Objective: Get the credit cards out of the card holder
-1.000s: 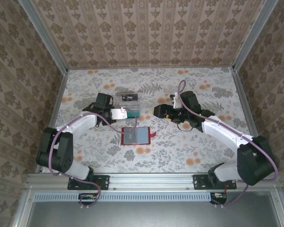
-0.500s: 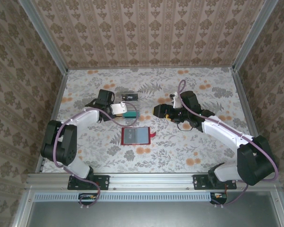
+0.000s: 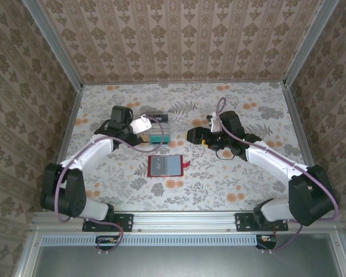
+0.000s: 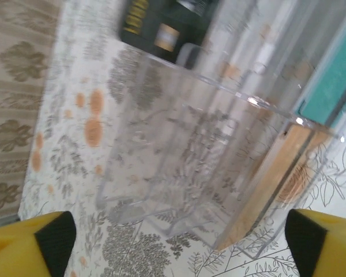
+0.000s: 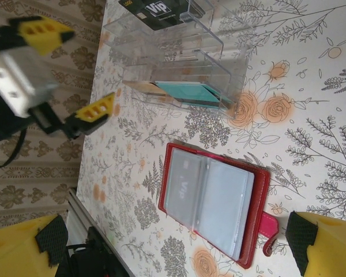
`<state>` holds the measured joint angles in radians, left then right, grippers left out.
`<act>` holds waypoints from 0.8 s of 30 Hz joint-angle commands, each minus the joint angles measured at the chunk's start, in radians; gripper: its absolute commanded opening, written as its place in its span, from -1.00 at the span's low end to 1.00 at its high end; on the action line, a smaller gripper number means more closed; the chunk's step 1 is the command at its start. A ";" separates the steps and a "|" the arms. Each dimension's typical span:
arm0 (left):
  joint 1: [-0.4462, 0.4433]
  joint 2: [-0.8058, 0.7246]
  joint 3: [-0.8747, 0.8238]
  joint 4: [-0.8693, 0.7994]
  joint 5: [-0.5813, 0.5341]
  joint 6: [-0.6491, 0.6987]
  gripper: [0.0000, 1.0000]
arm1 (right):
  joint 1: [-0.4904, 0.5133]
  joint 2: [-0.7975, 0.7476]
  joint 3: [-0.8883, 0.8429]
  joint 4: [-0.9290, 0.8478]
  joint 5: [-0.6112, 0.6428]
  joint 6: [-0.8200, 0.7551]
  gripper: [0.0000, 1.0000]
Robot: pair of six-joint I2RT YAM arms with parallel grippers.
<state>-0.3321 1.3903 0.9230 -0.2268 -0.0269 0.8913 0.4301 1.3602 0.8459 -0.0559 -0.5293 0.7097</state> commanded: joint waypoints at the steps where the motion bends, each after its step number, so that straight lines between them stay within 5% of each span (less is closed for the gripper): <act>1: 0.011 -0.105 -0.020 -0.007 0.052 -0.192 1.00 | 0.009 0.017 0.016 -0.009 0.009 -0.010 1.00; 7: 0.030 -0.266 -0.033 0.032 -0.050 -0.602 1.00 | 0.067 0.037 0.060 -0.065 0.074 -0.050 0.98; 11: 0.064 -0.318 0.033 -0.130 -0.225 -0.901 1.00 | 0.119 0.085 0.091 -0.090 0.112 -0.073 0.84; 17: 0.115 -0.374 0.019 -0.257 -0.073 -1.039 0.99 | 0.210 0.175 0.154 -0.140 0.190 -0.103 0.31; 20: 0.116 -0.388 -0.009 -0.316 0.016 -1.150 0.87 | 0.249 0.229 0.172 -0.153 0.229 -0.100 -0.12; 24: 0.107 -0.395 -0.071 -0.374 0.096 -1.286 0.62 | 0.286 0.288 0.173 -0.150 0.260 -0.088 -0.39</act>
<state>-0.2211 1.0058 0.8940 -0.5030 -0.0265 -0.2272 0.6983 1.6146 0.9970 -0.1680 -0.3271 0.6258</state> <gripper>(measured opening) 0.827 0.330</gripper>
